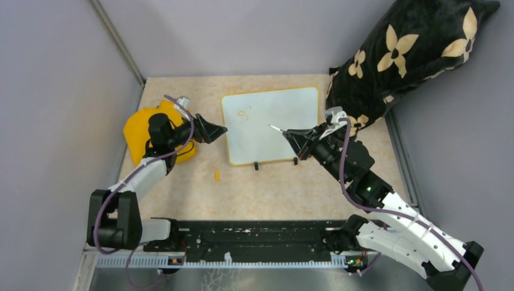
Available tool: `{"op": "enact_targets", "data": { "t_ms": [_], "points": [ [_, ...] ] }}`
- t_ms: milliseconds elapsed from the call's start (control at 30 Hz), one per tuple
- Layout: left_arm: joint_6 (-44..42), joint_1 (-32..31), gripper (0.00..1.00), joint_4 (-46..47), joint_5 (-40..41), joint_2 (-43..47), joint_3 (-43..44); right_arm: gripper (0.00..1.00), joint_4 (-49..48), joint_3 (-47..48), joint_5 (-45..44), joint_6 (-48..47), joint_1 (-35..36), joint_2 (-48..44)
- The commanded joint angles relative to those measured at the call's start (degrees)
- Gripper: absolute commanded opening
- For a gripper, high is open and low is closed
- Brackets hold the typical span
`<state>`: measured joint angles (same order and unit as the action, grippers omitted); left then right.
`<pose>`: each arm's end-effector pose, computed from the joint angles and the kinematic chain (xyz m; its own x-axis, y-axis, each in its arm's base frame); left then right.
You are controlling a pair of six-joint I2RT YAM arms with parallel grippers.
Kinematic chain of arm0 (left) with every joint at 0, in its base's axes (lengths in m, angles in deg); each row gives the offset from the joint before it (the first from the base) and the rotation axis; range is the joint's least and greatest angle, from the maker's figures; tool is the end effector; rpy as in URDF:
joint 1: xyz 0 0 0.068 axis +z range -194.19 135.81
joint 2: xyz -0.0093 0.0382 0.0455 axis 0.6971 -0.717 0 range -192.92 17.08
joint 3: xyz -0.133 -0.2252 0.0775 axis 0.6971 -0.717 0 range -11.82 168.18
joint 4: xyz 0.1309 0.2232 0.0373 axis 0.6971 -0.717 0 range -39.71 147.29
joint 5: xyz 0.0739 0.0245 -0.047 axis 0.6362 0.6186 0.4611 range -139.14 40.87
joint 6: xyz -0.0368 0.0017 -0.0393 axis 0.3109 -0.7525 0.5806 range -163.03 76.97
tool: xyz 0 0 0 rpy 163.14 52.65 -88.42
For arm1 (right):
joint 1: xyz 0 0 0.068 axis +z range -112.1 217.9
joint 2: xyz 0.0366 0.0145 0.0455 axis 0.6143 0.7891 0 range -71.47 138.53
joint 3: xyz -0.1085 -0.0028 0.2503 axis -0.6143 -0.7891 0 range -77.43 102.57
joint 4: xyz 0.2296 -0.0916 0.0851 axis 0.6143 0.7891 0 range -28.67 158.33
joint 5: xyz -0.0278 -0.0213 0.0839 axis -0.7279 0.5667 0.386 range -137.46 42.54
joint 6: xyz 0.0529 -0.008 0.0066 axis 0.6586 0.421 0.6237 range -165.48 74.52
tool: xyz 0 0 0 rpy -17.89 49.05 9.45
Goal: Write a sentence on the whiteboard
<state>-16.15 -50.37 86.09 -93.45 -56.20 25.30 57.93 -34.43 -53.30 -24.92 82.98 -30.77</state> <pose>0.2715 -0.0544 0.2575 -0.4597 -0.2756 -0.8442 0.6256 0.5742 -0.5281 0.1234 0.1185 0.3663 -0.1566 0.3377 -0.9281 -0.6172 0.7001 0.3589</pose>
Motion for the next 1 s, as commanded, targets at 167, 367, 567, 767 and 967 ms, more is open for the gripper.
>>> {"op": "enact_targets", "data": {
  "t_ms": [167,367,567,767,967],
  "points": [
    [-7.83,1.61,0.99,3.22,3.34,0.42,0.36,0.00,-3.44,-0.89,0.61,-2.46,-0.33,-1.18],
    [6.51,5.77,0.99,28.65,-11.48,-7.97,-6.13,0.00,-3.61,-0.78,1.41,-2.43,-0.30,-0.50],
    [10.34,5.82,0.99,26.93,-17.94,-17.52,-1.17,0.00,-3.00,-1.05,0.95,-2.63,-0.28,-1.22],
    [8.38,4.74,0.99,22.63,-12.60,-17.16,-1.34,0.00,-3.47,-1.43,0.74,-2.48,-0.30,-1.14],
    [1.30,-0.30,0.99,15.82,-14.00,-21.99,1.15,0.00,-4.24,-1.42,1.63,-1.57,-0.29,0.28]
  ]
}}
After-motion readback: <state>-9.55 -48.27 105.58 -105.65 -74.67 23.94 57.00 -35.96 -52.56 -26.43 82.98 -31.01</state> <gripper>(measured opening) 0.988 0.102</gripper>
